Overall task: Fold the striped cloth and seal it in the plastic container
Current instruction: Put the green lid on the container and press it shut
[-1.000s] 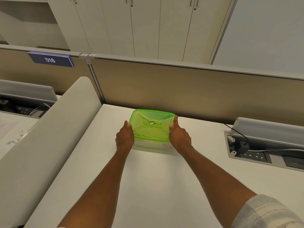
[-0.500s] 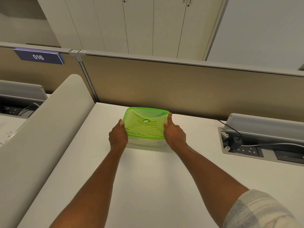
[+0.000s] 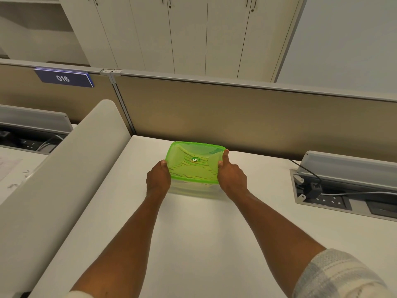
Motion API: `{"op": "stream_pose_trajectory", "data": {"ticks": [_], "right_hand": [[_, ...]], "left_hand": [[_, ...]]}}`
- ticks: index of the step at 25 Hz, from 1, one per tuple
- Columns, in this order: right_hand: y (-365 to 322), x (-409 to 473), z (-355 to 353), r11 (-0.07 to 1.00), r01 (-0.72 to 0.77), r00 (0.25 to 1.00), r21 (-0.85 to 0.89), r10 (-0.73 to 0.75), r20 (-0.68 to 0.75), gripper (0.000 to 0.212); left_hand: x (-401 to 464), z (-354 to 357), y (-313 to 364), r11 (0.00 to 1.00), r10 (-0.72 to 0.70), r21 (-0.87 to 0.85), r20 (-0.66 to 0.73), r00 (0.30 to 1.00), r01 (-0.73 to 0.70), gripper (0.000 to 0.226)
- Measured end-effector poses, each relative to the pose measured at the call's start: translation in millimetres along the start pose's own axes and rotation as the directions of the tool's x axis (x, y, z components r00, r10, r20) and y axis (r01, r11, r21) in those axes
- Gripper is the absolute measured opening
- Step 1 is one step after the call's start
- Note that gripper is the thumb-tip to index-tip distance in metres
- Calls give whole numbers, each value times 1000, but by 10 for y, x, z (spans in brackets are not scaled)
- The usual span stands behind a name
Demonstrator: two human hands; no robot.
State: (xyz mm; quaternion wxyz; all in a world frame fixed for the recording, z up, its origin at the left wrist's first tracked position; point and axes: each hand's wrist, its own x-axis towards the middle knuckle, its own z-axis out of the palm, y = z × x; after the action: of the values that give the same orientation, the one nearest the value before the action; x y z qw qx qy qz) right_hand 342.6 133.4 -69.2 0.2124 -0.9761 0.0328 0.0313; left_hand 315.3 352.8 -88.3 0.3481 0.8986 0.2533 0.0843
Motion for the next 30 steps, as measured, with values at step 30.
{"op": "stream_pose_trajectory", "data": {"ticks": [30], "right_hand": [[-294,57,273,910,312,943,-272,-331,-24,59]], "left_hand": [[-8,204,332,679,480,461,312,820,-572,59]]}}
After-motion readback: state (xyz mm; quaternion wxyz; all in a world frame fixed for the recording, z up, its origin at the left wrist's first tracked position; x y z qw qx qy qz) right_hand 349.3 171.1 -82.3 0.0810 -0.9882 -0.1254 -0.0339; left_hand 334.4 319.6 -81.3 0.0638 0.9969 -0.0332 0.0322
